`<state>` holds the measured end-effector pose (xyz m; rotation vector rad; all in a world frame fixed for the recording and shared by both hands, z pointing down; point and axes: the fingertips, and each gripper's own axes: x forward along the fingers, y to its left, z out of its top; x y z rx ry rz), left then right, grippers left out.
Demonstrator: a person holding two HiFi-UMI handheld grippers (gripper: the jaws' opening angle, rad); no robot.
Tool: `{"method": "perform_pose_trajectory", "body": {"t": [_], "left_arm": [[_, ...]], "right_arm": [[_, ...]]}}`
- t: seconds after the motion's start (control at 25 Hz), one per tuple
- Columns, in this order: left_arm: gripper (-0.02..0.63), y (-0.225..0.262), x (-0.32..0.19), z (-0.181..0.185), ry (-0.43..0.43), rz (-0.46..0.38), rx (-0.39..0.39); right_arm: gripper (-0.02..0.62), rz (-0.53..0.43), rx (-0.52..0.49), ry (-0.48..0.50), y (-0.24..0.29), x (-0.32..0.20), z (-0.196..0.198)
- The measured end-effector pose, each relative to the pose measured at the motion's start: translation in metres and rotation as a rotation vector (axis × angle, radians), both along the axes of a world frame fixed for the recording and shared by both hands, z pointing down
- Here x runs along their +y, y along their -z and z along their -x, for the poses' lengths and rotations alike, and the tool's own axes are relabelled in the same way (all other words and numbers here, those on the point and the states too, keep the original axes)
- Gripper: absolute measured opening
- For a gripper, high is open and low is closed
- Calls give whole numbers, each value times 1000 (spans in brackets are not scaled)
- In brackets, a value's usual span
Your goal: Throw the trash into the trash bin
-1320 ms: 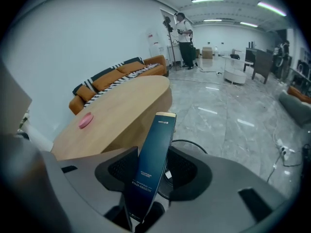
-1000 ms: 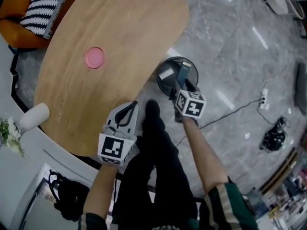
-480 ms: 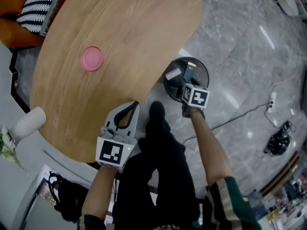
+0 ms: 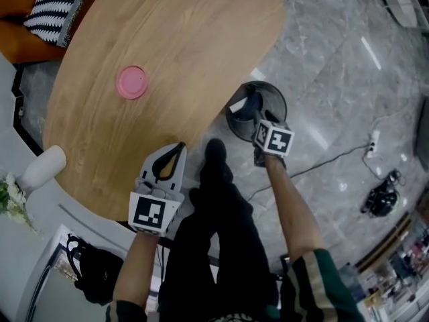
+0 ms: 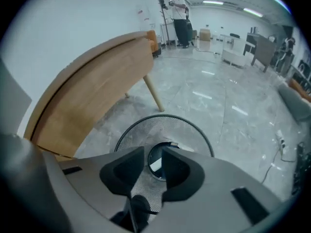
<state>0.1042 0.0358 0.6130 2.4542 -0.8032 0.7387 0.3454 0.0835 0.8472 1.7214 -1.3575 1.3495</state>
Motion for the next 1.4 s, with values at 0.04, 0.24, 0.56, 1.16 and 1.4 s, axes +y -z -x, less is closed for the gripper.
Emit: {"method": "perform_pose_trajectory", "body": {"t": [0.04,0.24,0.56,1.16,1.4], "left_arm": [[0,7,-3,1,9,0,2],[0,43,-18,12,69,-6,8],[0,87,-26,44,106,-53,-4],[0,110,-61,137,243,-76,10],[0,102,-64,176,309,-58,0]], "right_arm": [[75,-11,20,4,12,-1,-4],[0,-140,56,83,95,-24,2],[0,-394,49,289,231,-68,58],[0,-518,23,559,318,-123,202],[0,-508,-26,679,309,-137,257]]}}
